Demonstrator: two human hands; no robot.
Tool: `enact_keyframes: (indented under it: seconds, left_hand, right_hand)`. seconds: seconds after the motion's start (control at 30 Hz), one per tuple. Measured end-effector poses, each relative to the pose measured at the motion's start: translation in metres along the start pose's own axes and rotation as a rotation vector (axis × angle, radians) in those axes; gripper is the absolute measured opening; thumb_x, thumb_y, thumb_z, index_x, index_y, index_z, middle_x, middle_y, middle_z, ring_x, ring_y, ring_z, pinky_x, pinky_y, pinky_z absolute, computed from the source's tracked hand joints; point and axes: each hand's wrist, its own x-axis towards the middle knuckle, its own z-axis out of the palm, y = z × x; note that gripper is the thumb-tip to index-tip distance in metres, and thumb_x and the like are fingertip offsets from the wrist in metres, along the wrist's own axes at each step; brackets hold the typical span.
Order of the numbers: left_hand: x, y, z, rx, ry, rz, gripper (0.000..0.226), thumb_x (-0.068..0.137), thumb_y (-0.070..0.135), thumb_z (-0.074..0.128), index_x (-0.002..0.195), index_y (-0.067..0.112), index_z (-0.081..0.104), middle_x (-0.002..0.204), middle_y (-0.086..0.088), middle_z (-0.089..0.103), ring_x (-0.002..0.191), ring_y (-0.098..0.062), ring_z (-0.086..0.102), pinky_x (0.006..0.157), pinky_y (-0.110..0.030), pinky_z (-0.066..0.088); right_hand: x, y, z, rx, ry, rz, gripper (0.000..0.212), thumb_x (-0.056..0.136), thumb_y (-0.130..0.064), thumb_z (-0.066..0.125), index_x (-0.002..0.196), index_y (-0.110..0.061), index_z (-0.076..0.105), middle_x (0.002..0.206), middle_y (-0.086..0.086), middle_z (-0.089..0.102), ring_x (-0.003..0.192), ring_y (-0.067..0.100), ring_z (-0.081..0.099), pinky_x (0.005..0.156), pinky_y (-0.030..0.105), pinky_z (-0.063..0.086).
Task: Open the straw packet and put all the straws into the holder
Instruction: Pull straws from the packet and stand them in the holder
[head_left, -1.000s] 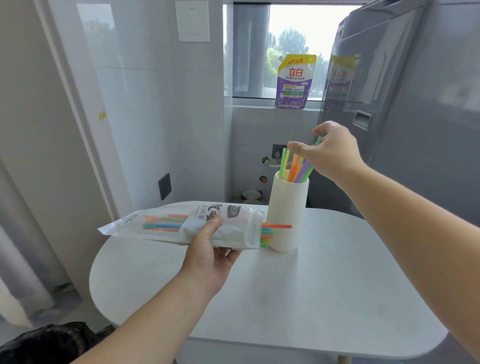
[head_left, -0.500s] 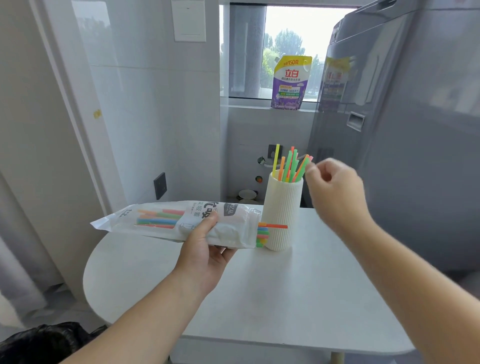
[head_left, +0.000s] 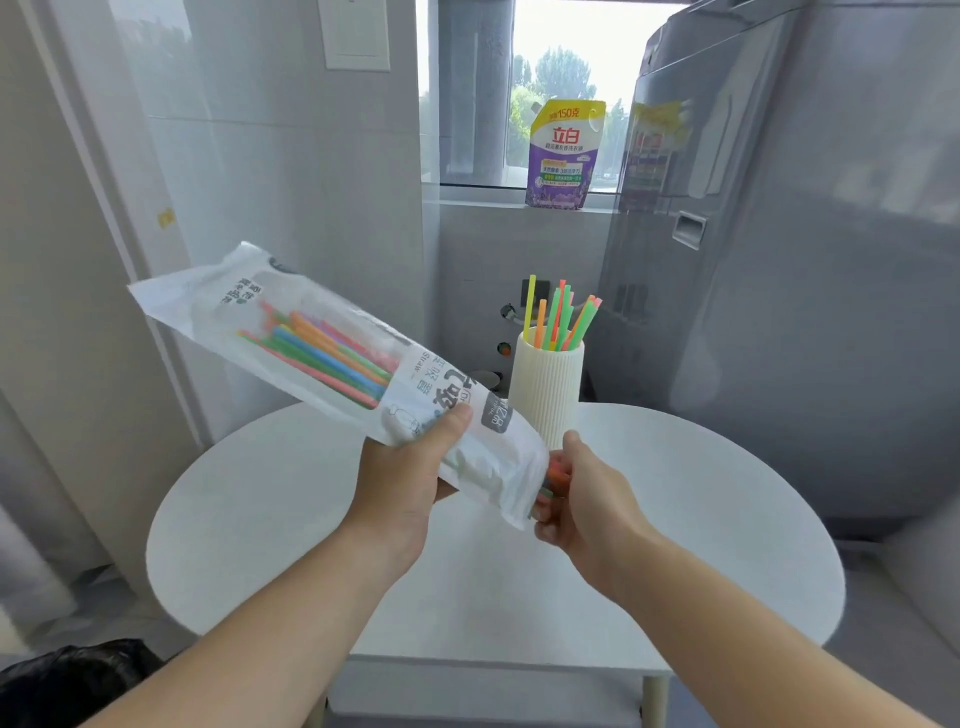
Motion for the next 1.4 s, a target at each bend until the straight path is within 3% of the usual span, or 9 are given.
enact_keyframes:
  seconds: [0.1,0.17,0.33,0.47,0.6,0.87,1.23,1.33,1.4]
  left_hand:
    - [0.003,0.000,-0.004,-0.093,0.051,-0.071,0.041,0.090,0.013,0.073,0.130,0.022,0.066,0.116,-0.003,0.077,0.100,-0.021,0.075,0.066,-0.034,0.060]
    - [0.006,0.000,-0.007,-0.146,0.076,-0.116,0.041,0.090,0.014,0.073,0.130,0.021,0.066,0.113,-0.003,0.078,0.096,-0.019,0.076,0.064,-0.034,0.060]
    - [0.010,-0.005,-0.012,-0.247,0.105,-0.234,0.037,0.092,0.016,0.071,0.129,0.020,0.066,0.110,-0.003,0.079,0.089,-0.018,0.077,0.060,-0.032,0.060]
    - [0.011,-0.004,-0.015,-0.316,0.115,-0.285,0.036,0.094,0.018,0.069,0.129,0.017,0.065,0.097,-0.003,0.079,0.078,-0.016,0.078,0.055,-0.030,0.060]
    - [0.012,-0.002,-0.018,-0.357,0.143,-0.295,0.033,0.095,0.018,0.067,0.128,0.015,0.066,0.091,-0.002,0.078,0.074,-0.015,0.076,0.054,-0.028,0.060]
    - [0.008,0.000,-0.013,-0.375,0.149,-0.288,0.036,0.094,0.017,0.069,0.130,0.015,0.065,0.100,-0.005,0.078,0.076,-0.016,0.077,0.057,-0.030,0.062]
    - [0.003,-0.001,-0.008,-0.396,0.150,-0.288,0.038,0.093,0.016,0.070,0.131,0.016,0.064,0.099,-0.005,0.079,0.076,-0.017,0.078,0.054,-0.030,0.060]
    - [0.001,-0.004,-0.004,-0.378,0.140,-0.288,0.036,0.093,0.015,0.069,0.129,0.015,0.065,0.094,-0.004,0.080,0.076,-0.017,0.078,0.053,-0.030,0.060]
    - [0.000,-0.005,-0.003,-0.371,0.133,-0.288,0.036,0.093,0.015,0.070,0.129,0.016,0.065,0.094,-0.004,0.080,0.076,-0.017,0.078,0.053,-0.030,0.060]
  right_hand:
    - [-0.003,0.000,0.000,-0.112,0.004,-0.056,0.038,0.106,-0.038,0.041,0.104,-0.007,0.062,0.074,0.009,0.054,0.053,0.017,0.041,0.051,0.028,0.039]
    - [-0.006,0.000,-0.002,-0.208,-0.013,-0.142,0.030,0.106,-0.033,0.043,0.102,-0.010,0.063,0.079,0.009,0.054,0.055,0.016,0.041,0.053,0.028,0.039]
    - [-0.010,-0.004,-0.008,-0.390,-0.045,-0.368,0.021,0.103,-0.028,0.053,0.095,-0.013,0.066,0.070,0.005,0.053,0.053,0.012,0.041,0.055,0.028,0.039]
    - [-0.008,-0.015,-0.016,-0.277,-0.061,-0.409,0.017,0.102,-0.013,0.052,0.097,-0.002,0.065,0.061,0.004,0.044,0.048,0.013,0.035,0.047,0.025,0.033]
    - [-0.005,-0.023,-0.029,-0.140,0.004,-0.401,0.015,0.099,-0.005,0.050,0.091,-0.002,0.063,0.065,0.005,0.043,0.050,0.014,0.036,0.048,0.027,0.032]
    - [-0.007,-0.020,-0.024,0.199,-0.089,-0.204,0.025,0.089,-0.033,0.073,0.095,-0.012,0.062,0.063,0.002,0.050,0.046,0.012,0.044,0.043,0.022,0.042]
    - [-0.015,-0.004,-0.002,0.395,-0.168,-0.126,0.038,0.070,-0.036,0.080,0.098,-0.012,0.067,0.065,0.002,0.050,0.050,0.010,0.045,0.044,0.020,0.046]
    - [-0.012,0.000,0.006,0.395,-0.177,-0.159,0.052,0.074,-0.033,0.079,0.116,-0.004,0.066,0.068,0.003,0.051,0.053,0.010,0.043,0.047,0.019,0.047]
    - [-0.009,0.000,0.008,0.383,-0.118,-0.196,0.046,0.086,-0.026,0.075,0.122,-0.001,0.064,0.068,0.003,0.055,0.053,0.009,0.046,0.047,0.019,0.048]
